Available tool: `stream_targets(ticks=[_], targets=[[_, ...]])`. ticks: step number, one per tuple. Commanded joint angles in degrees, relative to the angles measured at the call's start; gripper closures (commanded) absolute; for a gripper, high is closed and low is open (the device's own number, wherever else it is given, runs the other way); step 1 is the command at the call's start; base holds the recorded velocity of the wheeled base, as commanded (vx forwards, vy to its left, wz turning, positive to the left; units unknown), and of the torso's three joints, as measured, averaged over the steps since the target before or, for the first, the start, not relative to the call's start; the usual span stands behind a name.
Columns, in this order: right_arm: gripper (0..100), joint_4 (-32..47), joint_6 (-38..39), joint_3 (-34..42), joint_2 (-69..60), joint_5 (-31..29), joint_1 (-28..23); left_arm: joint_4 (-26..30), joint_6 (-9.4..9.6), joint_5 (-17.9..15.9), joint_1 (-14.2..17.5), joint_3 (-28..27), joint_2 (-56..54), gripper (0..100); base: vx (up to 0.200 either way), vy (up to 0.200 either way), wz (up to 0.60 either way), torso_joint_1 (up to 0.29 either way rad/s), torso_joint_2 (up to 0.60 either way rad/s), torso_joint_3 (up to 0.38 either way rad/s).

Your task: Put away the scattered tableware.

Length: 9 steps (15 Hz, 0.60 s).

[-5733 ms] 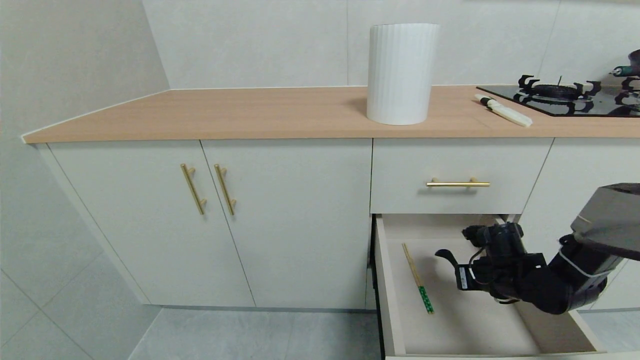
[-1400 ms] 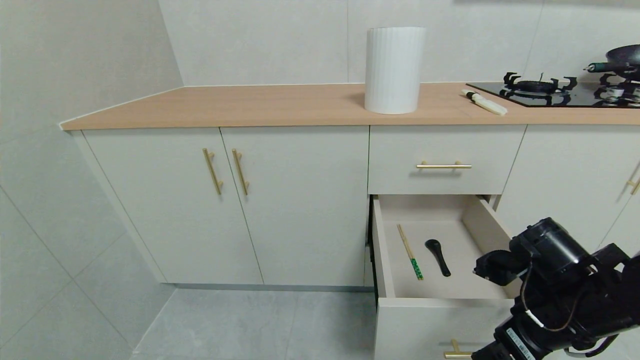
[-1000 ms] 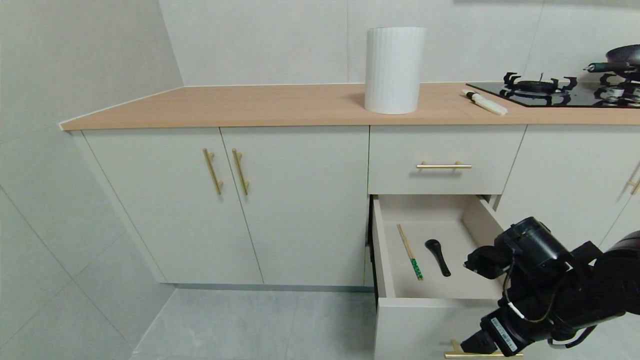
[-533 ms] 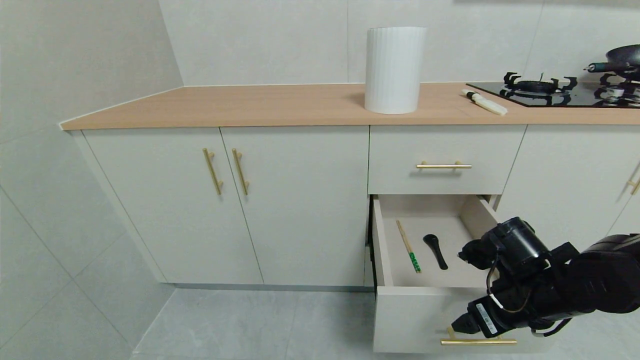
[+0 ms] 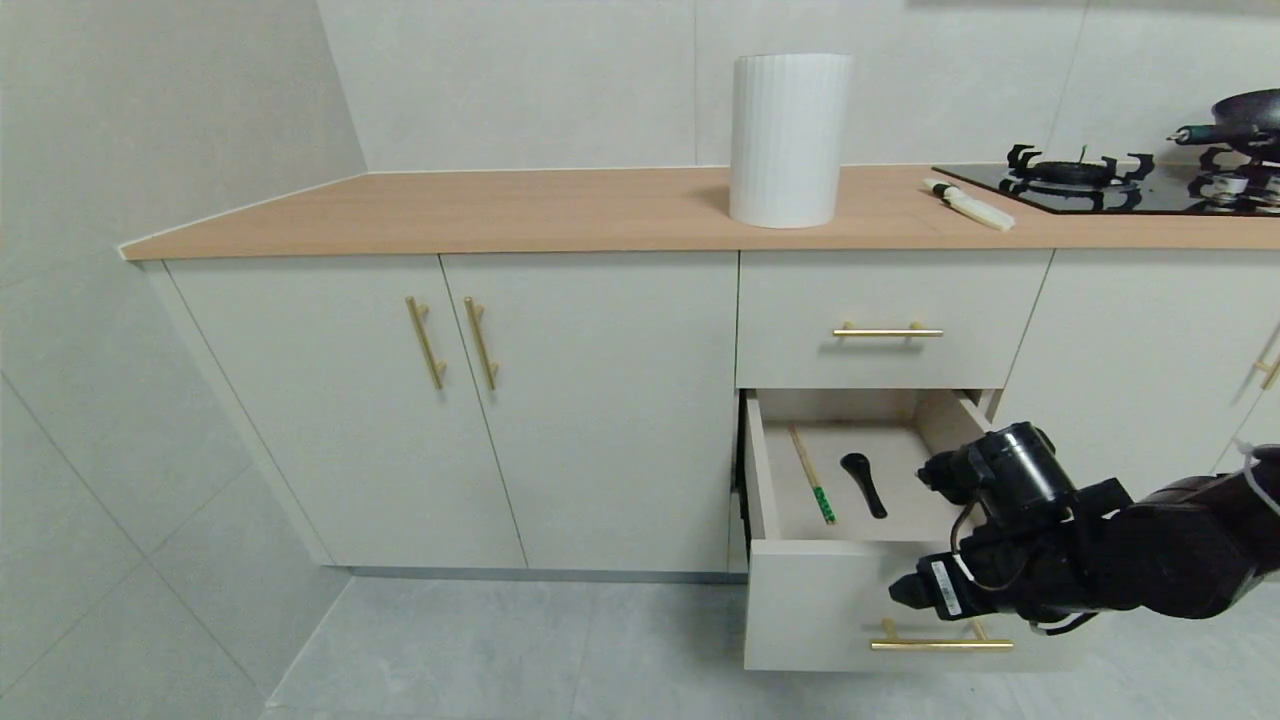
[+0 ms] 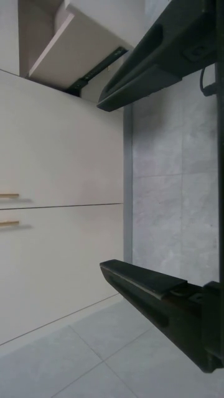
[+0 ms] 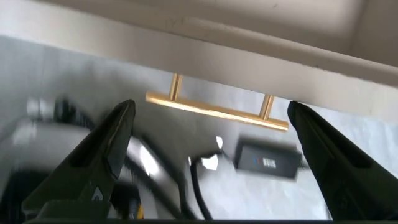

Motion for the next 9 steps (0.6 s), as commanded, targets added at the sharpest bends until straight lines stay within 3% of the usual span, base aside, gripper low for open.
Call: stream_targets(ticks=[1, 4, 9], targets=[[0, -2.9, 1.3, -0.4, 3.6, -1.2, -0.4, 0.0, -0.01, -0.1, 0.0, 0.0, 0.0, 0, 0.000, 0.000, 0.00, 0.000, 0.00, 0.000], [0, -12.5, 5.0, -1.6, 8.9, -6.6, -0.9, 0.0, -0.01, 0.0, 0.0, 0.0, 0.0, 0, 0.000, 0.000, 0.00, 0.000, 0.00, 0.000], [0, -23.2, 4.9, -4.7, 14.4, -7.0, -4.1, 0.0, -0.01, 0.0, 0.0, 0.0, 0.0, 0, 0.000, 0.000, 0.00, 0.000, 0.00, 0.000]])
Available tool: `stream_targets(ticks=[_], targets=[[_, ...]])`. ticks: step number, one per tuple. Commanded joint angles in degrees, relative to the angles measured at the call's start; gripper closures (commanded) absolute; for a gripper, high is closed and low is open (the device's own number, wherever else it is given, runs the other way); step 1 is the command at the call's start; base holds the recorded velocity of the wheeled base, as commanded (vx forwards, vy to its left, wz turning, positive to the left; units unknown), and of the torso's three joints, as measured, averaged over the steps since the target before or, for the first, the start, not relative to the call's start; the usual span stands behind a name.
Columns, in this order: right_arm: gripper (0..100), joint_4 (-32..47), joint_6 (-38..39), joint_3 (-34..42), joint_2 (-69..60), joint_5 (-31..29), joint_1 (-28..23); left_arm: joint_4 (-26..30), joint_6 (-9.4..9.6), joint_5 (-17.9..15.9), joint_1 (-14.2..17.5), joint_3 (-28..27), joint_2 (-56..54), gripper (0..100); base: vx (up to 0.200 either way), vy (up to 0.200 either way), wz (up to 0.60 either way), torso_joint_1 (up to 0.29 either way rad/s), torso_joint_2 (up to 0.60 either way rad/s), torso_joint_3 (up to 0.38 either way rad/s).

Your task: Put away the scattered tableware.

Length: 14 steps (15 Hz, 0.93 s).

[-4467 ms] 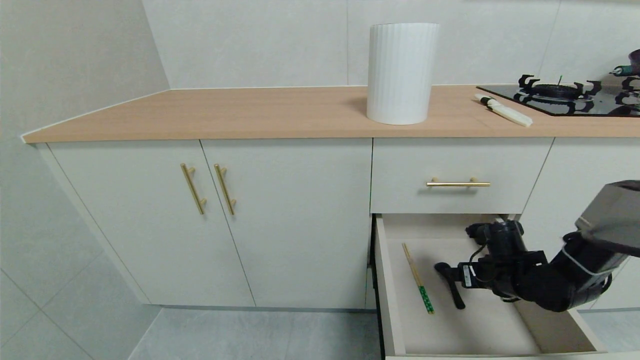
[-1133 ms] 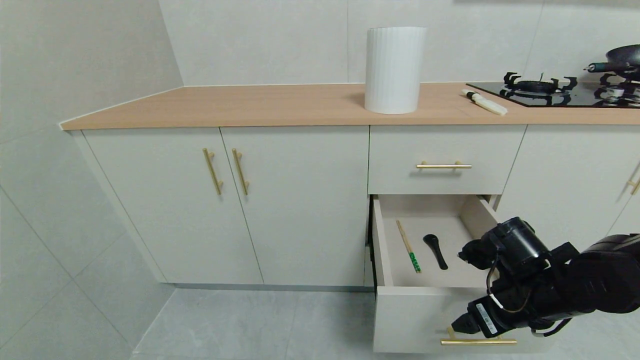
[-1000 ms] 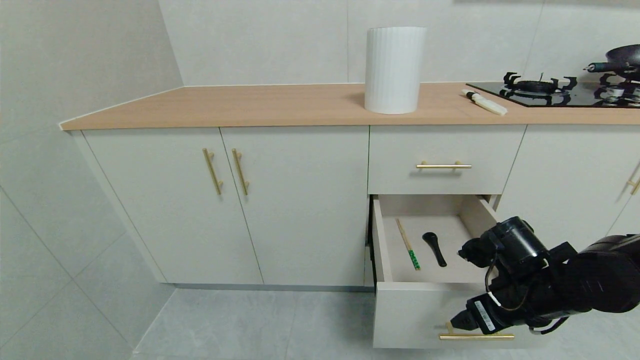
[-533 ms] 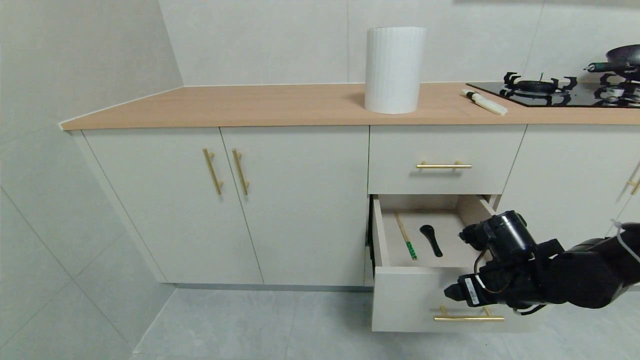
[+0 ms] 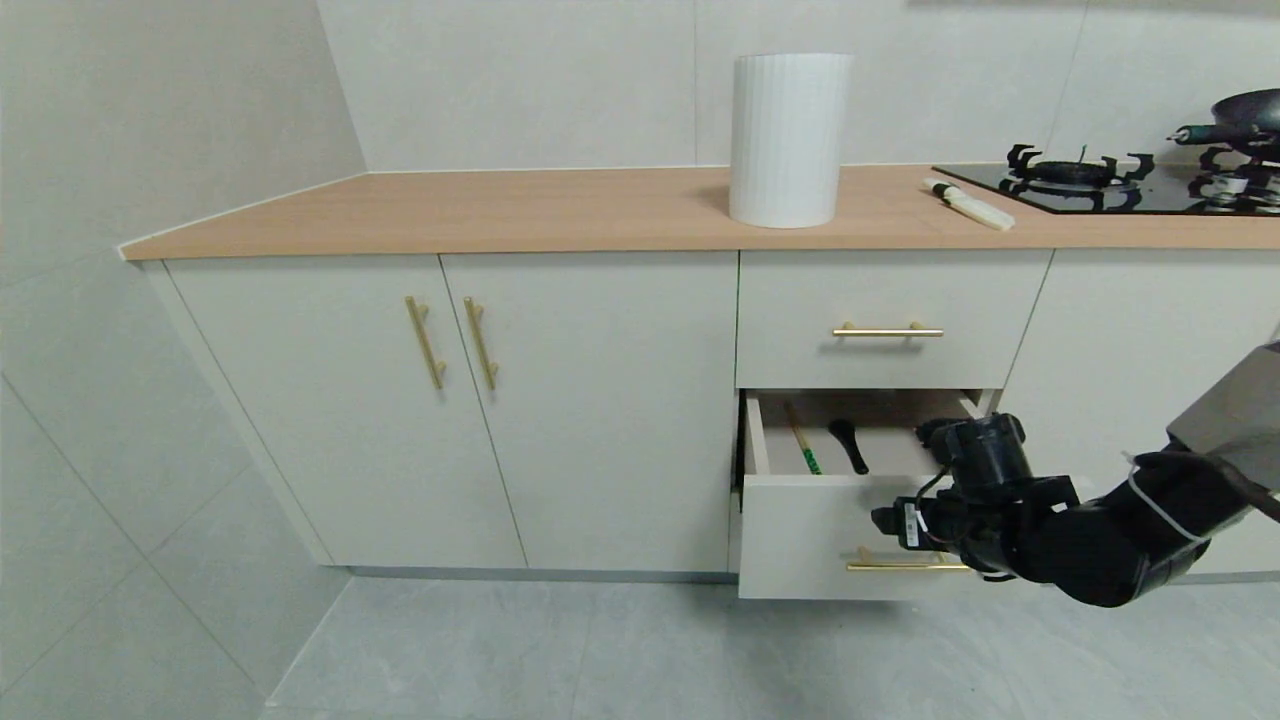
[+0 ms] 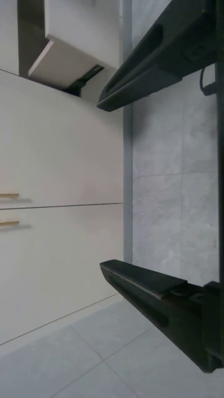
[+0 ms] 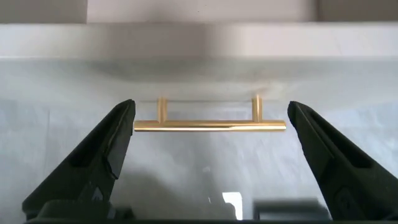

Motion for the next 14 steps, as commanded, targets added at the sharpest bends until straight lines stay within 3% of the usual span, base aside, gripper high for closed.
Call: stream_targets(ticks=[1, 6, 14], targets=[[0, -0.9, -0.1, -3.1, 3.7, 0.0, -1.3, 0.0, -0.01, 0.0, 0.0, 0.0, 0.0, 0, 0.000, 0.000, 0.00, 0.000, 0.00, 0.000], [0, -0.3, -0.6, -14.9, 8.6, 0.1, -2.5, 0.0, -0.01, 0.0, 0.0, 0.0, 0.0, 0, 0.000, 0.000, 0.00, 0.000, 0.00, 0.000], [0, -0.9, -0.5, -26.4, 17.0, 0.1, -4.6, 0.0, -0.01, 0.0, 0.0, 0.0, 0.0, 0, 0.000, 0.000, 0.00, 0.000, 0.00, 0.000]])
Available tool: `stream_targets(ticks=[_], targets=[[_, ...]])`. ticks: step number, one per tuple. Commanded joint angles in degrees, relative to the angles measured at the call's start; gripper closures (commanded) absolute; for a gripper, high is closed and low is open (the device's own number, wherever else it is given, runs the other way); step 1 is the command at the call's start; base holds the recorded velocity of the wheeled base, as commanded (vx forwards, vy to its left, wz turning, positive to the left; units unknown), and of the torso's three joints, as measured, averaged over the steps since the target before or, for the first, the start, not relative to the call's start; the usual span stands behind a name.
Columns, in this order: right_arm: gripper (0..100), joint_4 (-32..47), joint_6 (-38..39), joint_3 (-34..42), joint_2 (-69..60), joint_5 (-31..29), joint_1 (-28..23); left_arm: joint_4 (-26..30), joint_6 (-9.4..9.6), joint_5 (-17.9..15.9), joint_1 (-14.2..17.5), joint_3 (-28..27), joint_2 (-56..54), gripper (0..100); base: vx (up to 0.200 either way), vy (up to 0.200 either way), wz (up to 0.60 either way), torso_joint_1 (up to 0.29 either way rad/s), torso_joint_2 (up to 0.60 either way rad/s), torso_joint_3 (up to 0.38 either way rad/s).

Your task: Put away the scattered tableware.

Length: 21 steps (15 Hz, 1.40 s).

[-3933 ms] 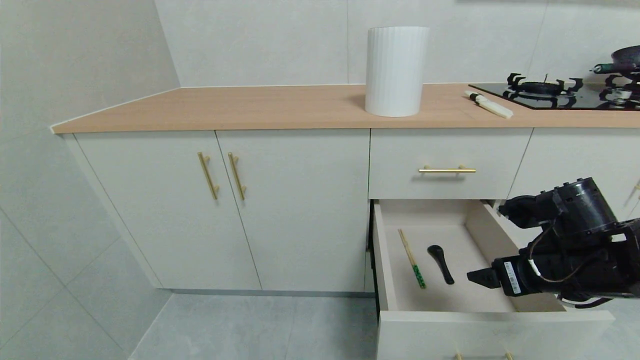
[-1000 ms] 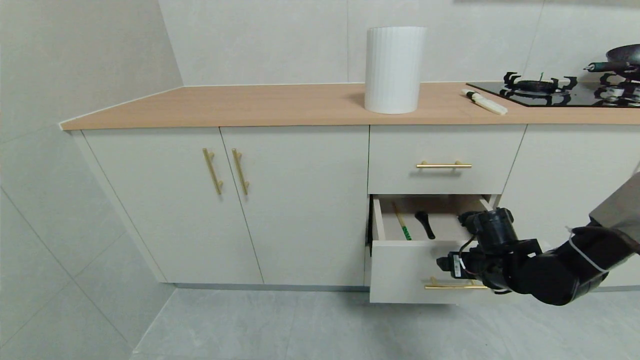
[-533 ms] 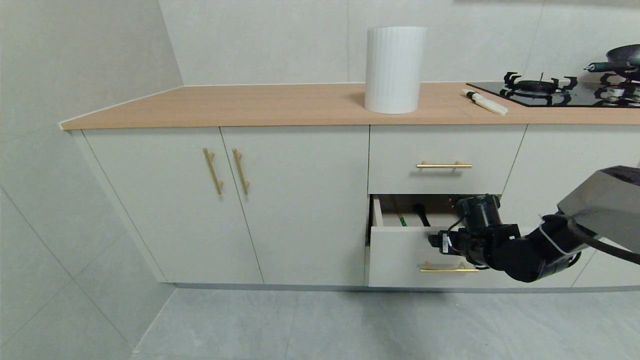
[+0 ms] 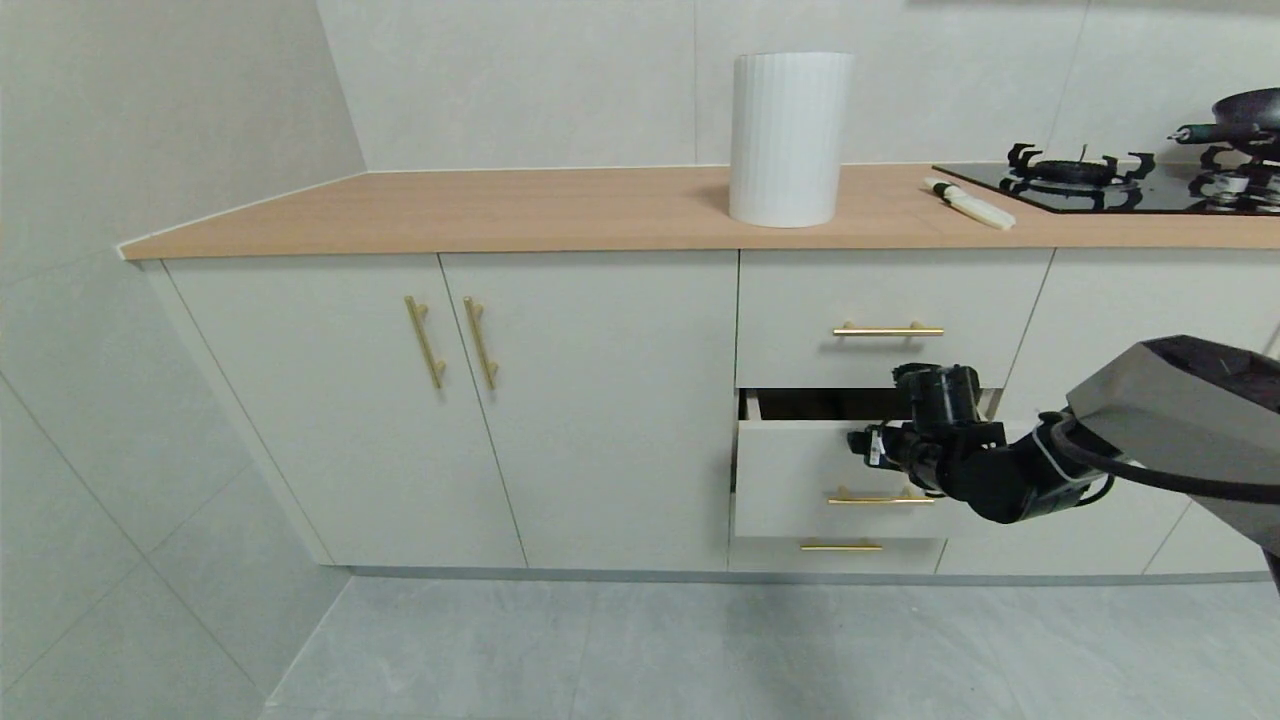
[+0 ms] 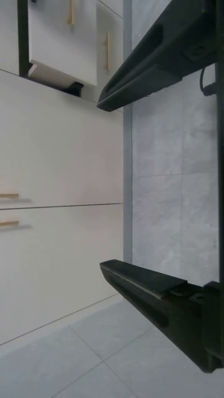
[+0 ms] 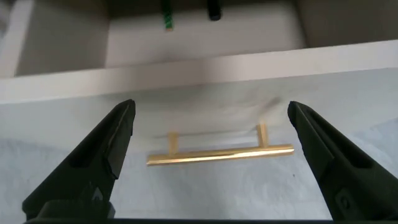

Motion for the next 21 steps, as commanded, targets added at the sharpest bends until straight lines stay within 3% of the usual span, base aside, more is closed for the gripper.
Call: stream_targets(ticks=[1, 8, 21], targets=[[0, 0.0, 0.1, -2.3, 3.2, 0.0, -0.9, 0.0, -0.01, 0.0, 0.0, 0.0, 0.0, 0, 0.000, 0.000, 0.00, 0.000, 0.00, 0.000], [0, -5.7, 0.6, -6.4, 8.2, -1.1, -2.6, 0.0, -0.01, 0.0, 0.0, 0.0, 0.0, 0, 0.000, 0.000, 0.00, 0.000, 0.00, 0.000], [0, -5.7, 7.0, -20.0, 16.7, -4.4, -4.3, 0.0, -0.01, 0.0, 0.0, 0.0, 0.0, 0, 0.000, 0.000, 0.00, 0.000, 0.00, 0.000]])
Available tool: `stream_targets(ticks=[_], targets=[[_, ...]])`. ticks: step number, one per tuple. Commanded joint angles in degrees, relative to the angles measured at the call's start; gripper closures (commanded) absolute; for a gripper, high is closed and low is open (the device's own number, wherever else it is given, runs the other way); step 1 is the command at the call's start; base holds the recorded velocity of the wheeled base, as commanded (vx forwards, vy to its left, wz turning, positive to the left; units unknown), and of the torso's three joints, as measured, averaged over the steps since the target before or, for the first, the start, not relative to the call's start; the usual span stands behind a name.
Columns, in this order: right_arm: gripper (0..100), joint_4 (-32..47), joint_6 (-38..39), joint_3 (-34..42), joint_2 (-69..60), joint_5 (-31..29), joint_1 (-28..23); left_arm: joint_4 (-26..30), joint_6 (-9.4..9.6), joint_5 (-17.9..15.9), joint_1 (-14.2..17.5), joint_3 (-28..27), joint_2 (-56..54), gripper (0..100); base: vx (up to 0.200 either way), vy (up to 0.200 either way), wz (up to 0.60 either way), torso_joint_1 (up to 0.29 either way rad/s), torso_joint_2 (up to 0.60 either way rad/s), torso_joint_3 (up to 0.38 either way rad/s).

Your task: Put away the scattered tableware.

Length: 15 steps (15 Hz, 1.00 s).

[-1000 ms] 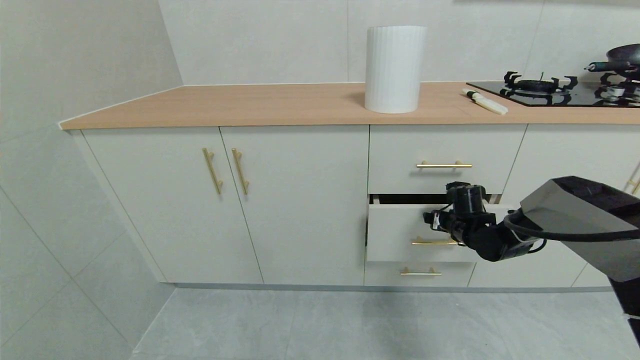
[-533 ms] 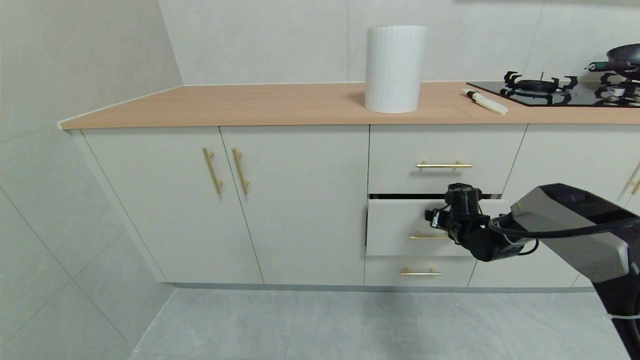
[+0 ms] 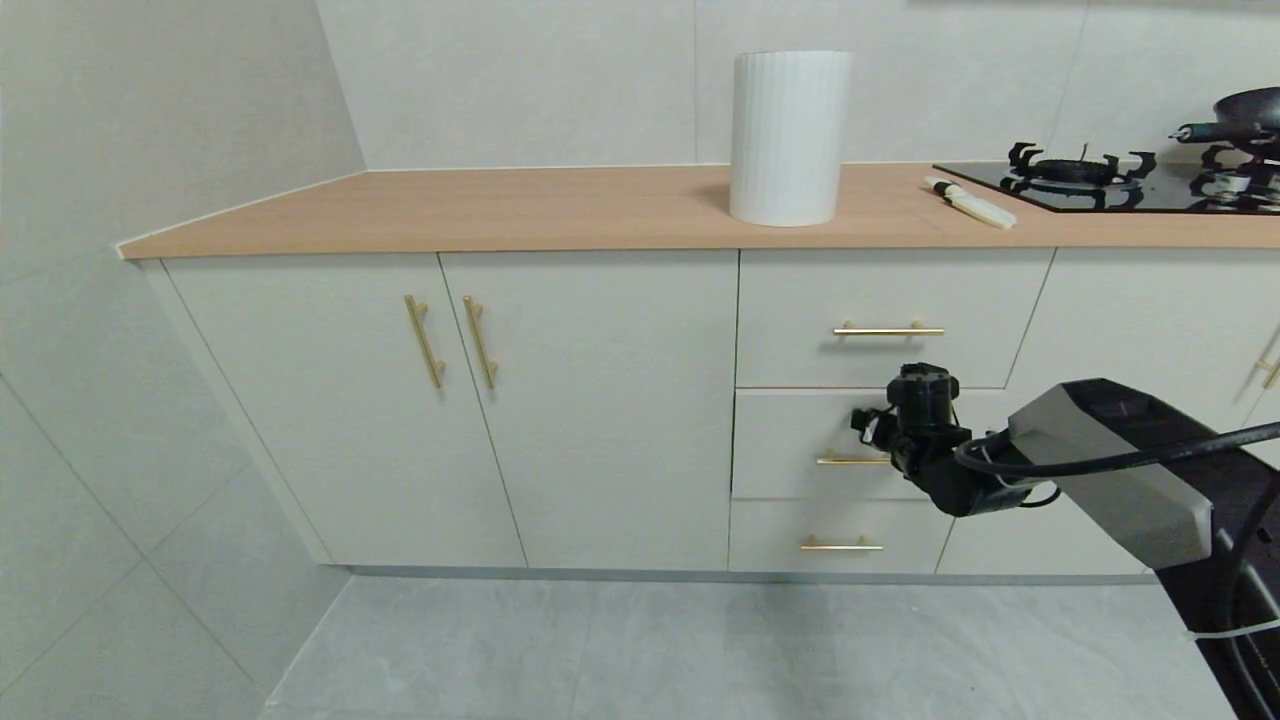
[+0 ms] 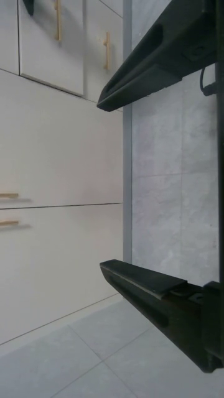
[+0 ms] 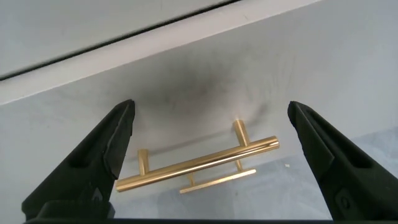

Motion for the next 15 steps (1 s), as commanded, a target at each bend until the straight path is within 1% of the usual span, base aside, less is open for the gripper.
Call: stream_targets(ticks=[1, 6, 11, 12, 13, 14, 15], targets=[[0, 0.0, 0.2, -3.3, 2.4, -1.1, -0.5, 0.0, -0.01, 0.0, 0.0, 0.0, 0.0, 0, 0.000, 0.000, 0.00, 0.000, 0.00, 0.000], [0, 0.0, 0.2, -9.8, 6.1, -3.5, -1.1, 0.0, -0.01, -0.1, 0.0, 0.0, 0.0, 0, 0.000, 0.000, 0.00, 0.000, 0.00, 0.000], [0, 0.0, 0.7, -8.9, 4.6, -5.3, -0.9, 0.0, -0.01, 0.0, 0.0, 0.0, 0.0, 0, 0.000, 0.000, 0.00, 0.000, 0.00, 0.000], [0, 0.0, 0.7, -6.1, 2.5, -5.5, -0.8, 0.0, -0.01, 0.0, 0.0, 0.0, 0.0, 0, 0.000, 0.000, 0.00, 0.000, 0.00, 0.000], [0, 0.0, 0.8, -5.5, 2.1, -5.5, -0.8, 0.0, -0.01, 0.0, 0.0, 0.0, 0.0, 0, 0.000, 0.000, 0.00, 0.000, 0.00, 0.000], [0, 0.0, 0.8, 5.1, -6.1, -4.4, -0.5, 0.0, -0.01, 0.0, 0.0, 0.0, 0.0, 0, 0.000, 0.000, 0.00, 0.000, 0.00, 0.000], [0, 0.0, 0.7, 11.4, -11.3, -2.8, -0.4, 0.0, -0.01, 0.0, 0.0, -0.1, 0.0, 0, 0.000, 0.000, 0.00, 0.000, 0.00, 0.000]])
